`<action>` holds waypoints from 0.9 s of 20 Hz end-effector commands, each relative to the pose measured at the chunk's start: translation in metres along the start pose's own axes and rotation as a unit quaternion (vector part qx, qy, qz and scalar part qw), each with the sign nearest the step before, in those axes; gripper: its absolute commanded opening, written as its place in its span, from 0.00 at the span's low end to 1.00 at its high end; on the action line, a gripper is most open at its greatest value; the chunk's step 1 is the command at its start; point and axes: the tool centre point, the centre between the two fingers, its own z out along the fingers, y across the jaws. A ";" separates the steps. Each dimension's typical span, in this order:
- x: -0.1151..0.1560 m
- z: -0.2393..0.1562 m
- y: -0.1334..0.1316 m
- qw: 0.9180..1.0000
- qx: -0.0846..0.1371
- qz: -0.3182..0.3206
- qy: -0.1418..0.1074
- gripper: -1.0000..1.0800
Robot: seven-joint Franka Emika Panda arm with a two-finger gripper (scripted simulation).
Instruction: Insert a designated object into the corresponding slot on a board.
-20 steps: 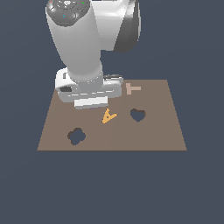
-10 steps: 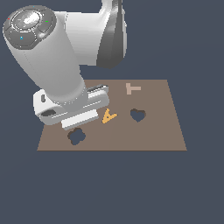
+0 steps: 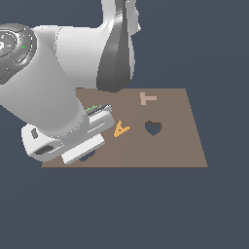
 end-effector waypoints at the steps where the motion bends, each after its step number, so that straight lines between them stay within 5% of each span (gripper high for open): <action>1: 0.006 -0.001 0.005 1.000 0.000 -0.015 0.000 0.00; 18: 0.017 0.005 0.013 0.999 0.000 -0.038 0.000 0.00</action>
